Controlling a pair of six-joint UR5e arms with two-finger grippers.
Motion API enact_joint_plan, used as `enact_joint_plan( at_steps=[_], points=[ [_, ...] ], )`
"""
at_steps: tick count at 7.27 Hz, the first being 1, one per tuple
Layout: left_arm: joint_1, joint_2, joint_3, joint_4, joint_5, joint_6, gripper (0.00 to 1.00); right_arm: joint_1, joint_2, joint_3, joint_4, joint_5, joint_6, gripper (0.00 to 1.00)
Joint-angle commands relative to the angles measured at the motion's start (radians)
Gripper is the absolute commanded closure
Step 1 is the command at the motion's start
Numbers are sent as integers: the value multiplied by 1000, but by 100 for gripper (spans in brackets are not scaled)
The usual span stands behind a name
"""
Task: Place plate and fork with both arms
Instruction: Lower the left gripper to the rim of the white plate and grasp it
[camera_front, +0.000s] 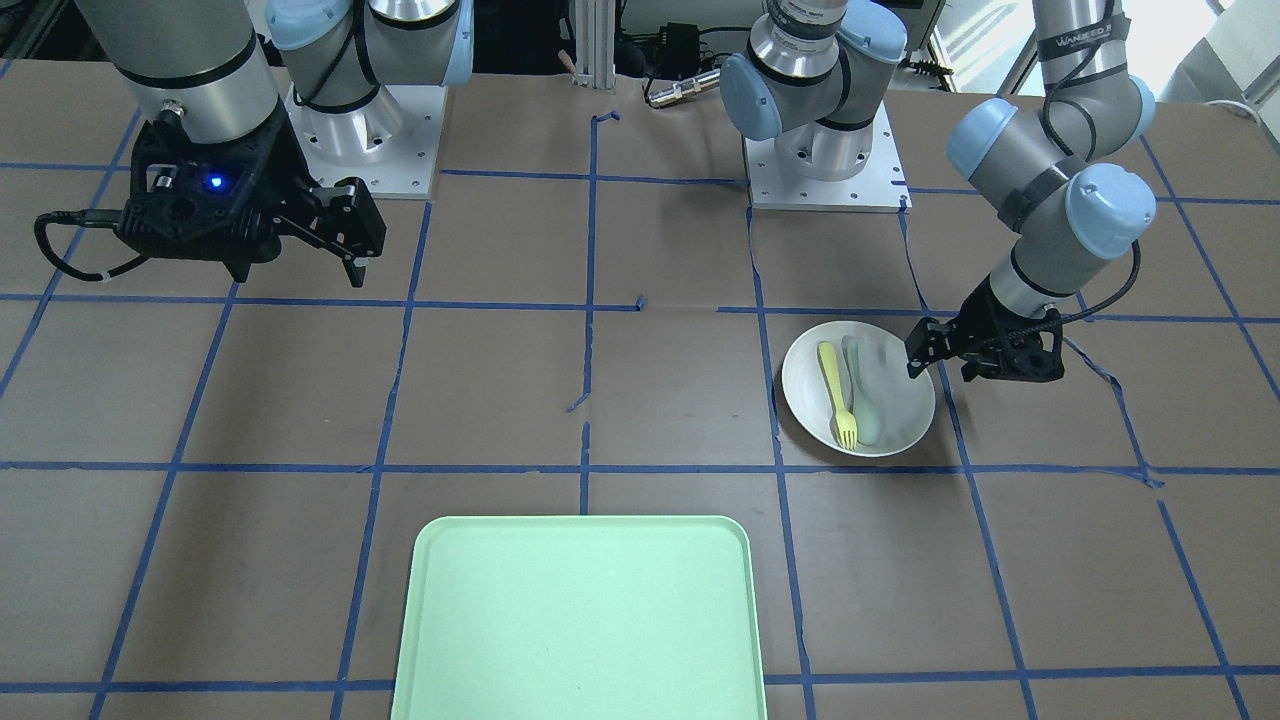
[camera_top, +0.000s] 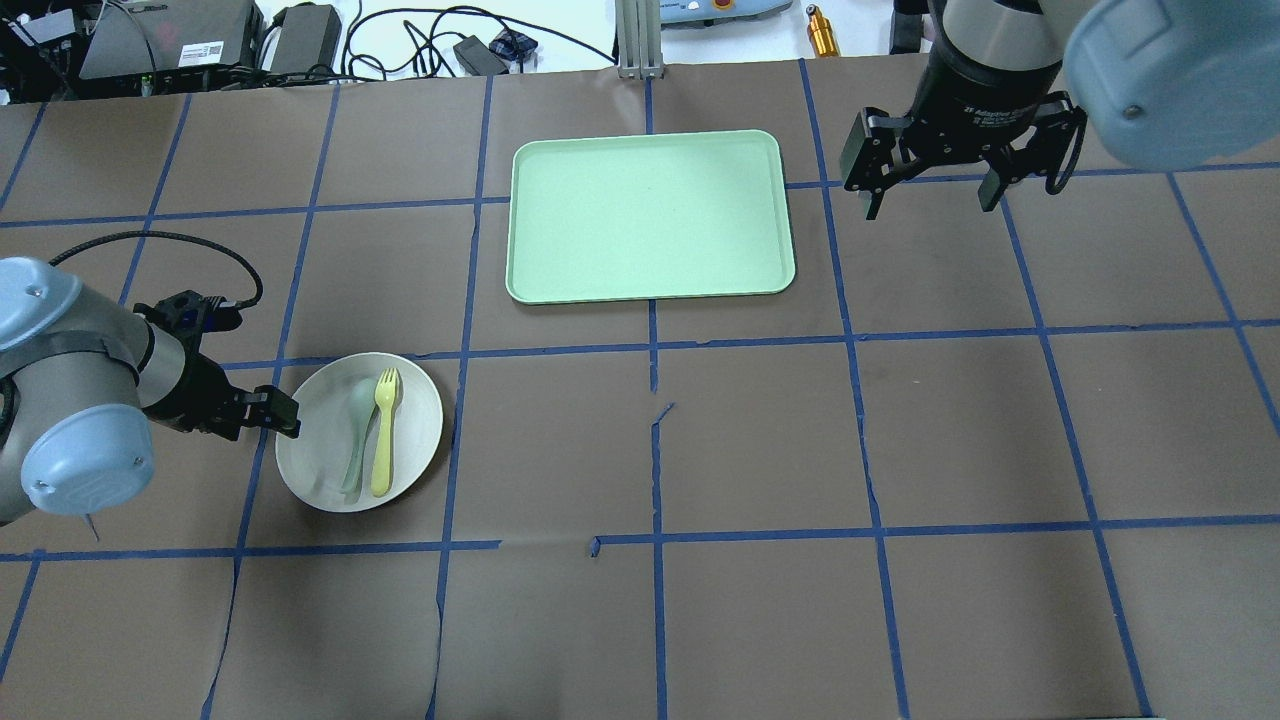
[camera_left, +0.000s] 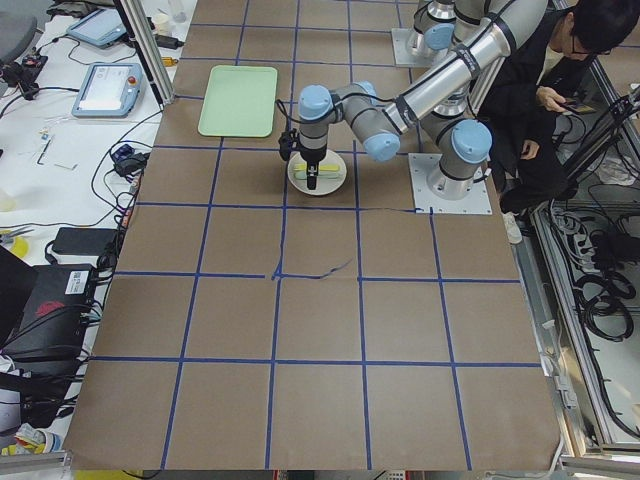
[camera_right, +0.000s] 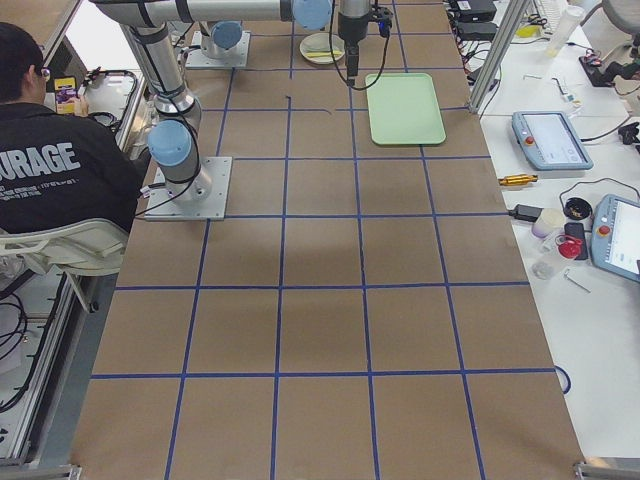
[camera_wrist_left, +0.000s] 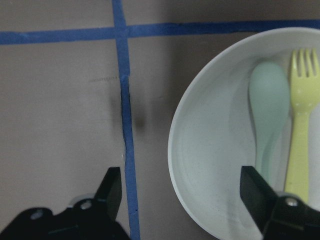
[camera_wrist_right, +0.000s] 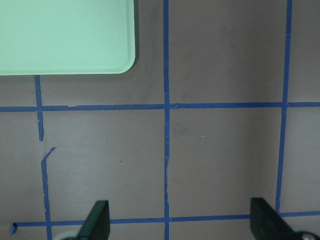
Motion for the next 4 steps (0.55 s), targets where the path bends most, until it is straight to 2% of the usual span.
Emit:
enact_joint_plan(
  at_steps=[1,2,4],
  points=[
    [13,-44,-6,33,-2,4,56,0,0,0,0,1,0,0],
    [13,-43,-7,29,-2,-6,100,0,0,0,0,1,1,0],
    [11,-38,-3,24,-21,-18,100,0,0,0,0,1,1,0]
  ],
)
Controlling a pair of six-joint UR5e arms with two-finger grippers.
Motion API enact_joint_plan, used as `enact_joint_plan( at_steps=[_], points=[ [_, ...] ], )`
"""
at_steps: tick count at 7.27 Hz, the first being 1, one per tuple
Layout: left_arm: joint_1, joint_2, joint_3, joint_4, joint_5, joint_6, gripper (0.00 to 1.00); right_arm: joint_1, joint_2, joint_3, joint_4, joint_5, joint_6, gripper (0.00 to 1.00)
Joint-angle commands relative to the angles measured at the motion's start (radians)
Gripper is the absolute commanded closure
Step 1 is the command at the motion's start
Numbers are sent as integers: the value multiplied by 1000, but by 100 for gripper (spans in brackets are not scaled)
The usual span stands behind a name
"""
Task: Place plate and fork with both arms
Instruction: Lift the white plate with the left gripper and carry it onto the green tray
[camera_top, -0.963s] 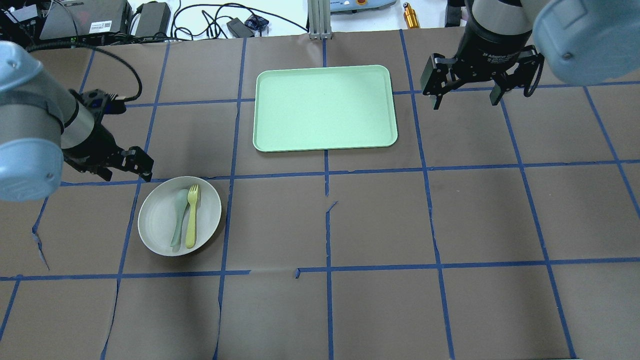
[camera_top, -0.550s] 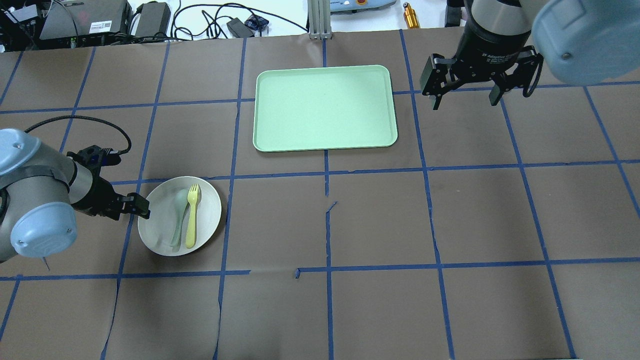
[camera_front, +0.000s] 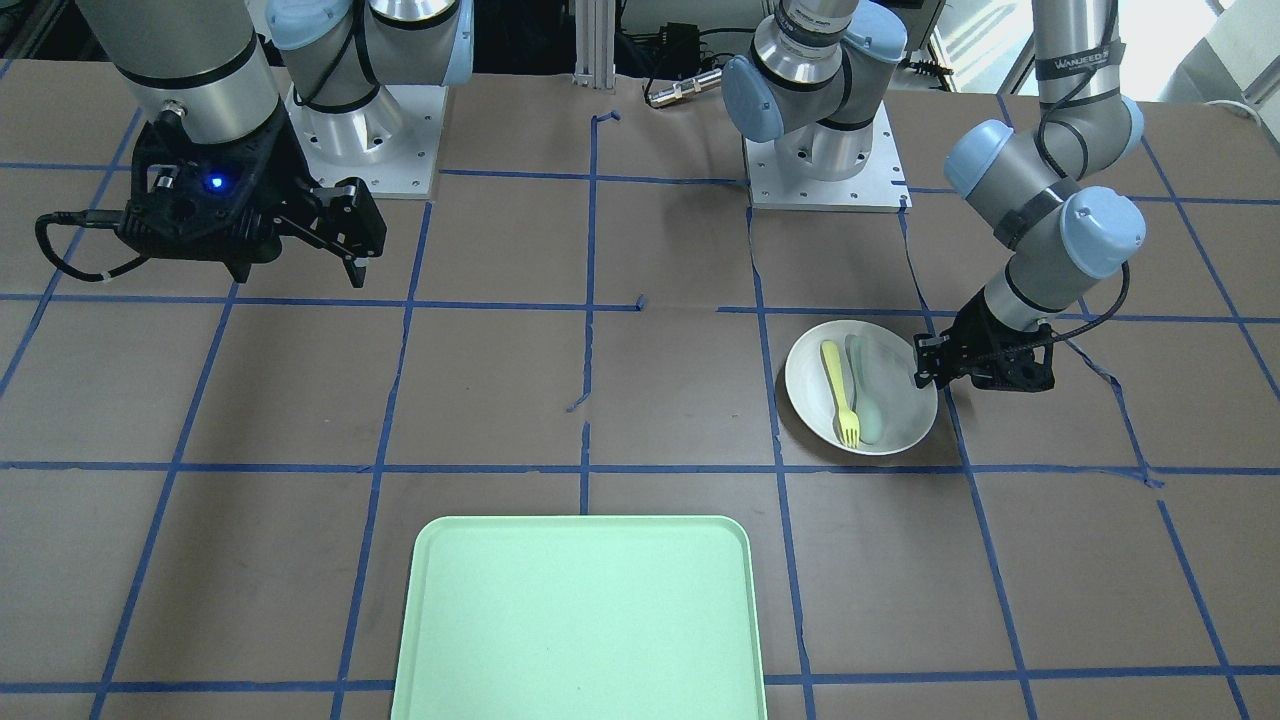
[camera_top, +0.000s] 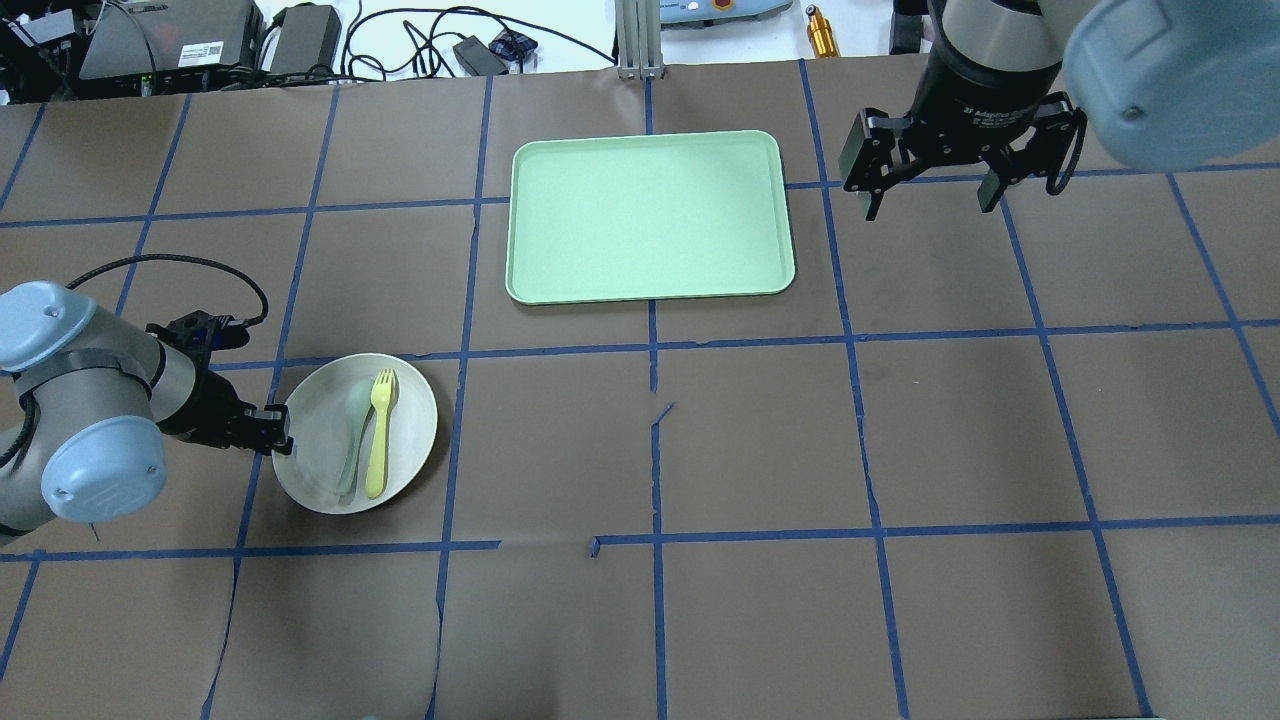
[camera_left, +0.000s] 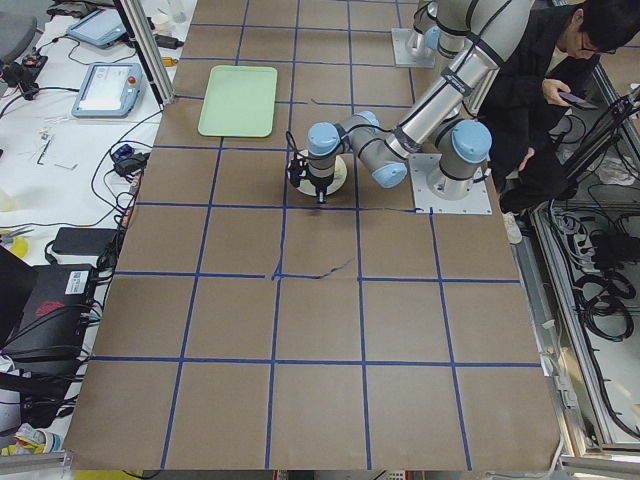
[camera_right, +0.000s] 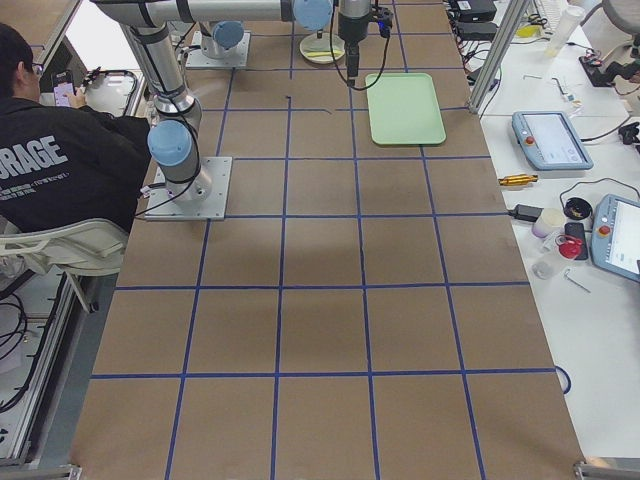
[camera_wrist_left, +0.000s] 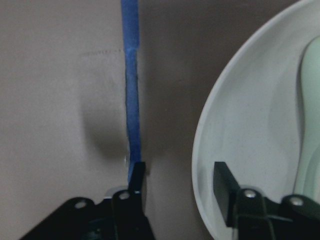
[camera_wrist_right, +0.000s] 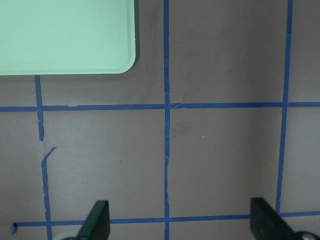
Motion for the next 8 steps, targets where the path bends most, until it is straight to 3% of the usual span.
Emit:
enact_joint_plan(
  at_steps=[1,2,4,5,6,8],
  points=[
    [0,3,16,-5,-105,-7,100,0,0,0,0,0,-1,0],
    [-10,-5,89,-121,-194,-7,100,0,0,0,0,-2,-1,0],
    [-77,-45,340,-409,-357,-57,100,0,0,0,0,0,1,0],
    [-214,-107,434,-407,-364,-206,100,0,2,2,0,-2,-1,0],
    [-352,-206,541,-311,-372,-387,100,0,2,0,0,-2,-1,0],
    [-509,-453,829,-258,-357,-546,100,2,2,2,0,0,1,0]
  ],
)
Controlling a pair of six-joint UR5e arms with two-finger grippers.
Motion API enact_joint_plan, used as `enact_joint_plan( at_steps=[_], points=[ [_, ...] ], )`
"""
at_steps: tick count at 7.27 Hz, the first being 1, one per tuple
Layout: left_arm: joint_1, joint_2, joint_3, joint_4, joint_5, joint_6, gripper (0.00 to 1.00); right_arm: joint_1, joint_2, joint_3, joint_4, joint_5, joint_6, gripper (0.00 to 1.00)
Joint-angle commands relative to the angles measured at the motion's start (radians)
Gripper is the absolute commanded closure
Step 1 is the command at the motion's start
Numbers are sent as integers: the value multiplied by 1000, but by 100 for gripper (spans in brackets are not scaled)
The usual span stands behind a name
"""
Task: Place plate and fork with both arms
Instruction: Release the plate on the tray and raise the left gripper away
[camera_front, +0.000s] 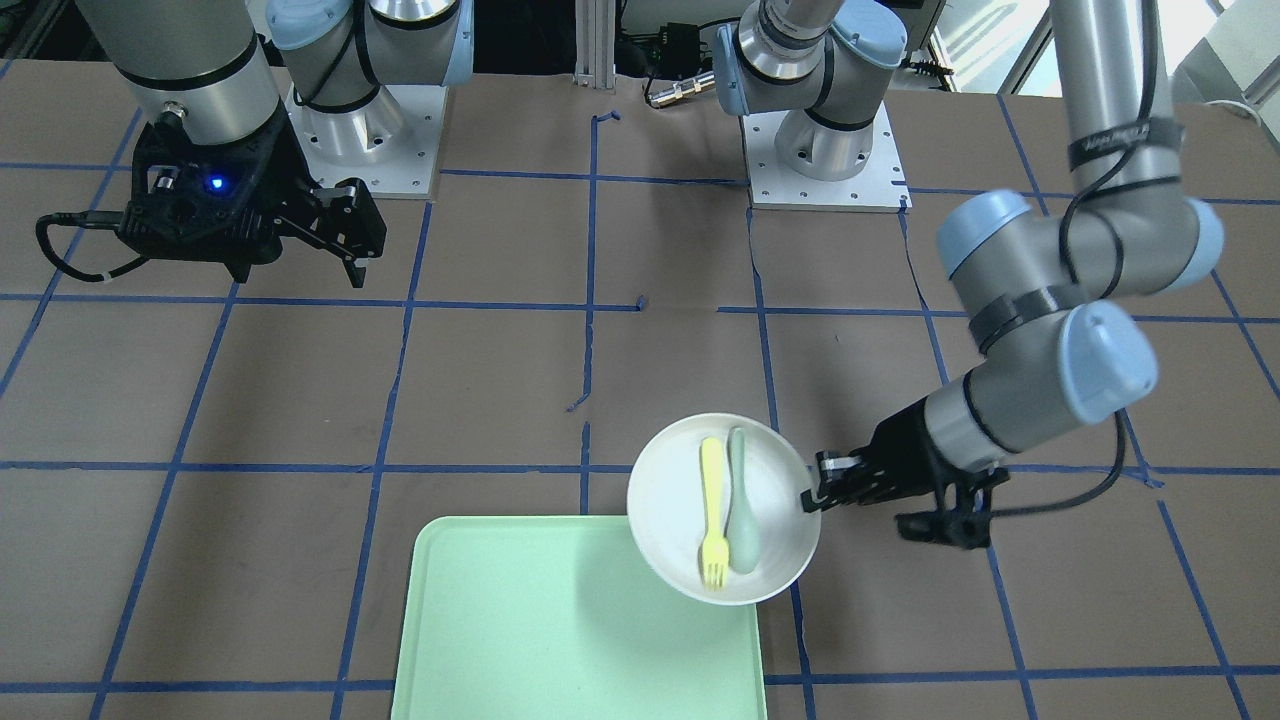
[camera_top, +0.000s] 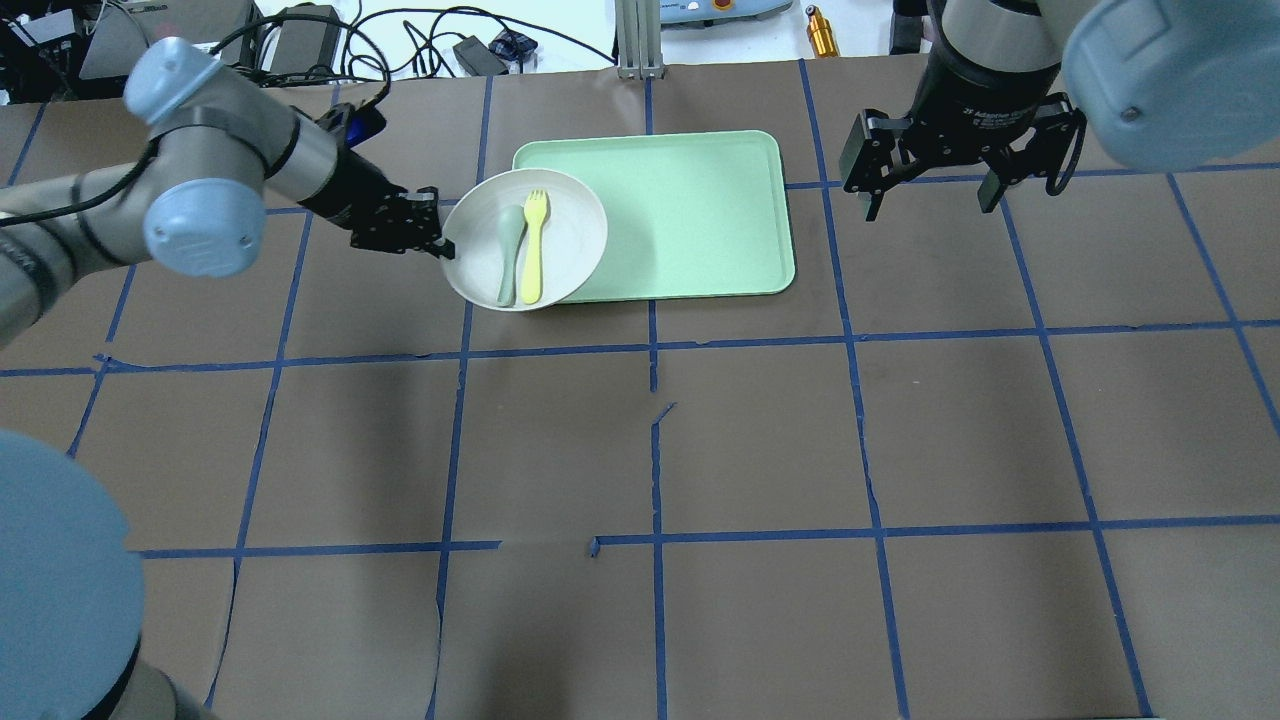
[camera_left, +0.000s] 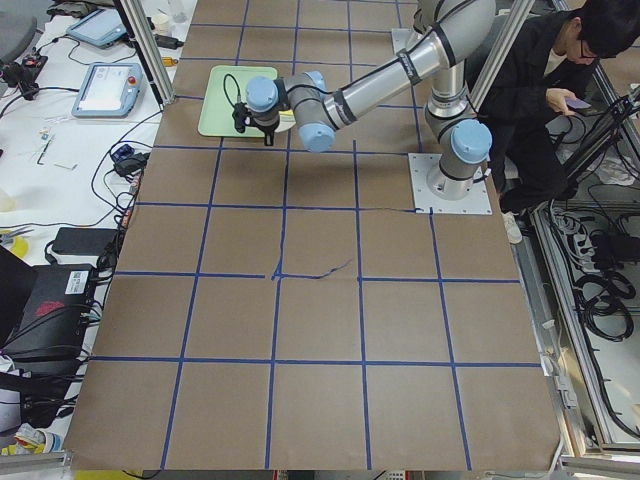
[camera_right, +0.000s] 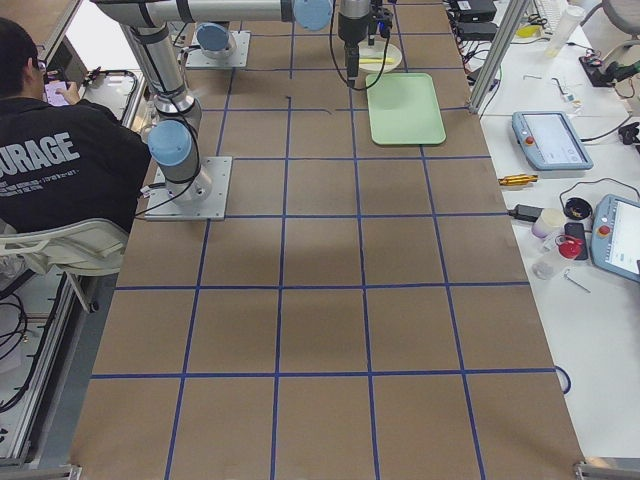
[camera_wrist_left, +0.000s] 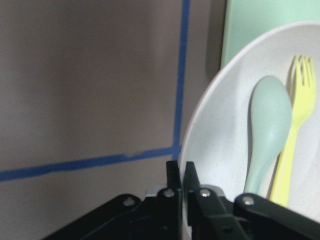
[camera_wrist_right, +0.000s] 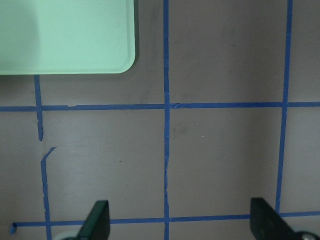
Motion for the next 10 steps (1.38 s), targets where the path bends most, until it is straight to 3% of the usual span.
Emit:
enact_joint_plan(
  at_steps=[1,3,5,6,7,9,10],
  points=[
    [-147,-246,306,28,42,-171,100,0,0,1,0,1,1,0],
    [-195,-344,392,42,74,-180,100,1,0,1,0,0,0,0],
    [-198,-356,384,55,80,-169,100,1,0,0,0,0,0,0],
    [-200,-347,371,58,80,-166,15,0,0,-1,0,0,0,0],
    [-203,-292,338,72,144,-149,0,0,0,-1,-1,0,0,0],
    [-207,-110,251,40,215,-147,0,0,0,-1,0,0,0,0],
    [-204,15,213,-74,288,-146,0,0,0,-1,-1,0,0,0]
  ],
)
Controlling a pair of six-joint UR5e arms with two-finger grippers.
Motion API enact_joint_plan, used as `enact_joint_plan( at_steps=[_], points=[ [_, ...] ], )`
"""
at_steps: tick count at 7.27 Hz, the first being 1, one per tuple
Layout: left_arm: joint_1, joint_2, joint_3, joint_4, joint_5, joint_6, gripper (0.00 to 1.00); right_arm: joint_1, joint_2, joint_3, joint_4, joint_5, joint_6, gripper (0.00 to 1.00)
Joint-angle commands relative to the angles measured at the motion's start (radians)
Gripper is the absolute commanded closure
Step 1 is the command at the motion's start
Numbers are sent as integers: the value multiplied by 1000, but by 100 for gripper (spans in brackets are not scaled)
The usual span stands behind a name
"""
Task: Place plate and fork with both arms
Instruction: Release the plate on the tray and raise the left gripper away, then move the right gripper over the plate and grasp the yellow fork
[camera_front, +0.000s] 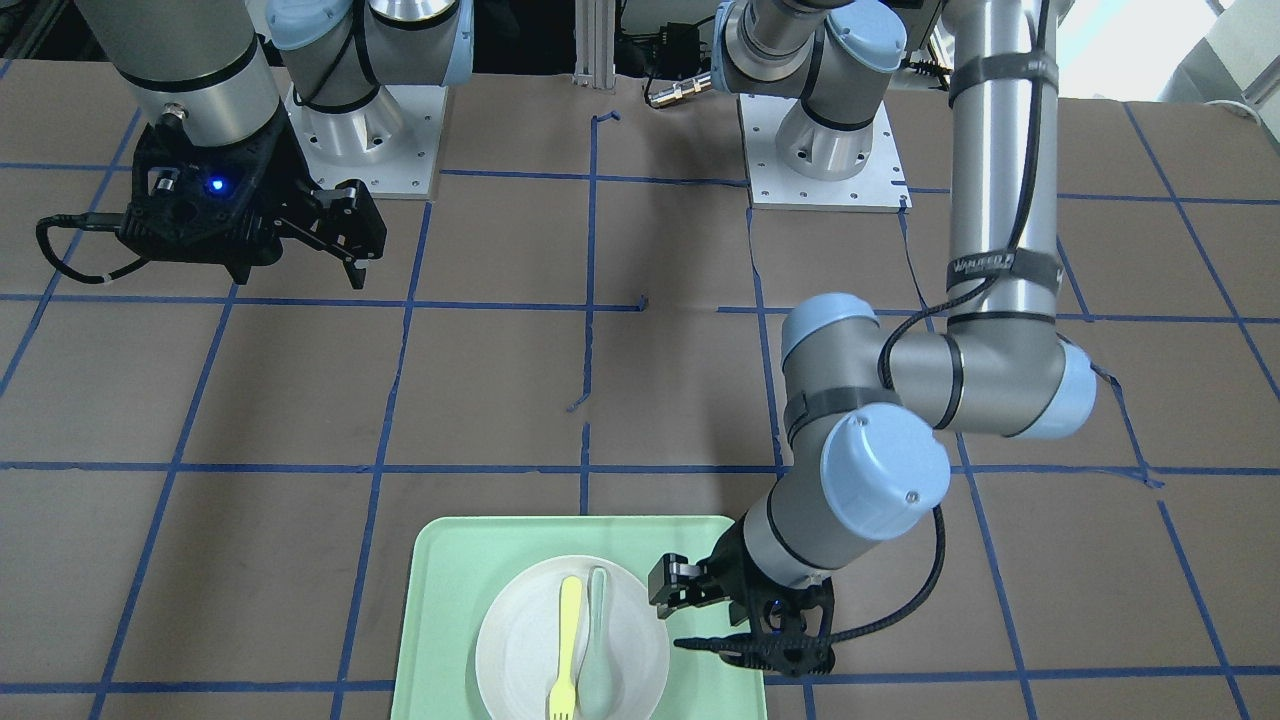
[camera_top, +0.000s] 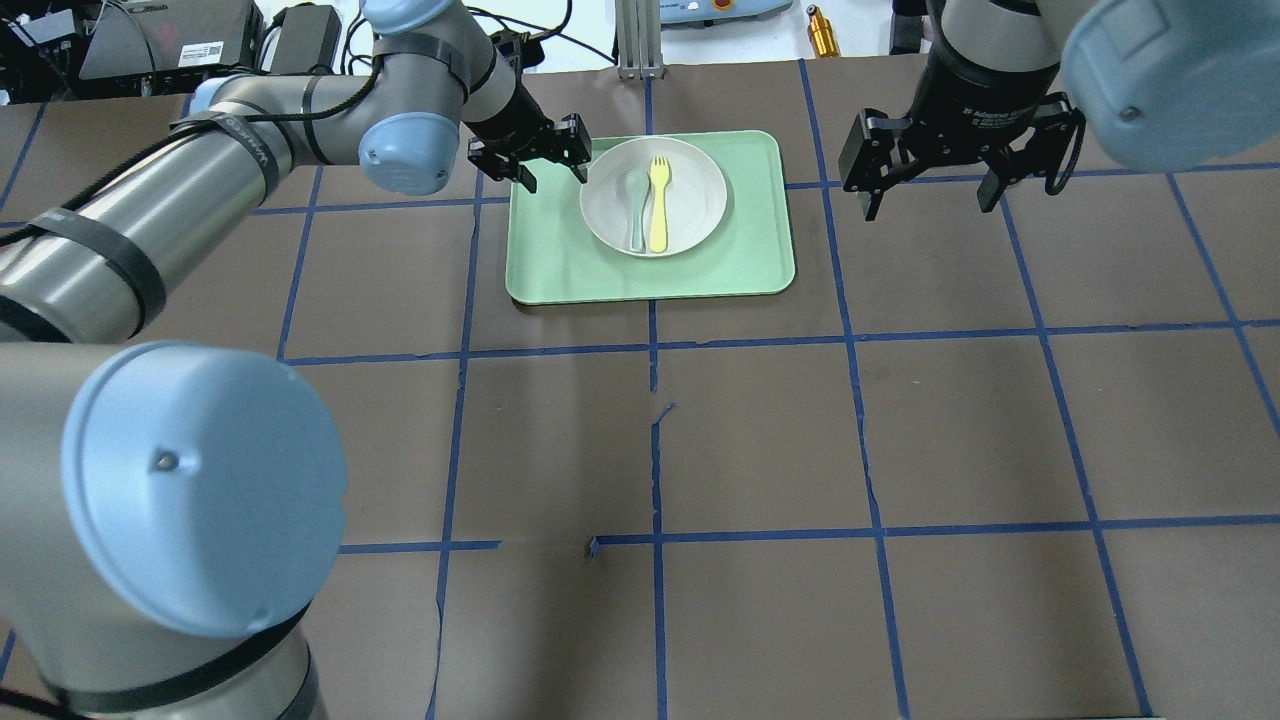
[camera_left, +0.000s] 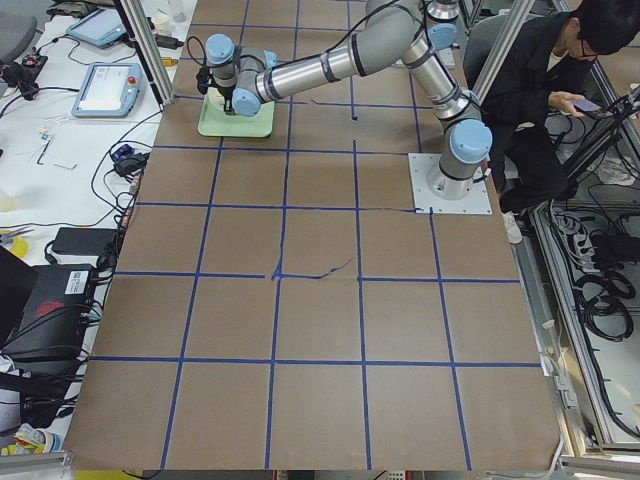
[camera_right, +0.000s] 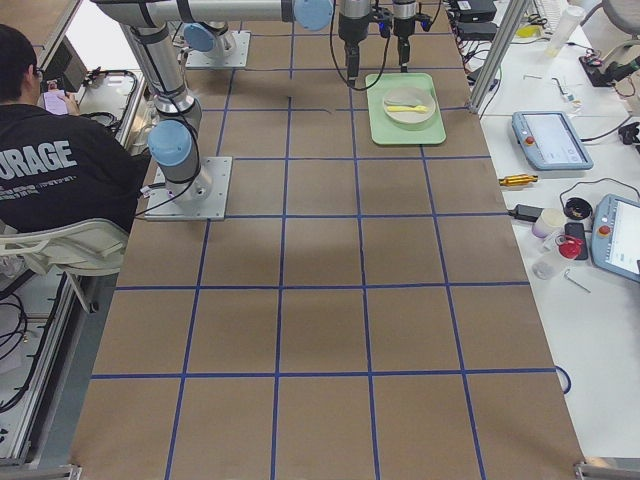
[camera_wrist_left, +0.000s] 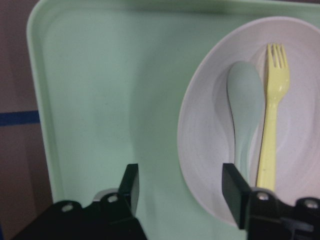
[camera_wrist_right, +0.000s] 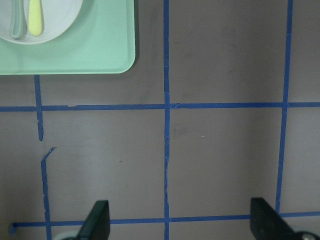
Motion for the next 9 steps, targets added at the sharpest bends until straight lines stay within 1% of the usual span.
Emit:
enact_joint_plan(
  at_steps=[1,2,3,4,5,6,7,8,9],
  points=[
    [0,244,-60,-254,145,2,0,0,0,0,-1,0,0,0],
    [-5,329,-64,-383,152,2,0,0,0,0,-1,0,0,0],
    [-8,404,-87,-418,169,2,0,0,0,2,-1,0,0,0],
    [-8,481,-141,-423,198,2,0,0,0,2,-1,-6,0,0],
    [-8,528,-217,-417,198,2,0,1,0,17,-8,-15,-5,0],
    [-8,549,-241,-411,200,1,0,4,0,32,-68,-14,0,0],
    [-8,549,-242,-414,201,2,0,6,21,26,-147,-12,-8,0],
    [-7,549,-245,-414,203,1,0,25,113,-41,-140,-14,-15,0],
    [-8,553,-246,-415,203,-2,0,68,258,-208,-93,-15,-14,0]
  ],
)
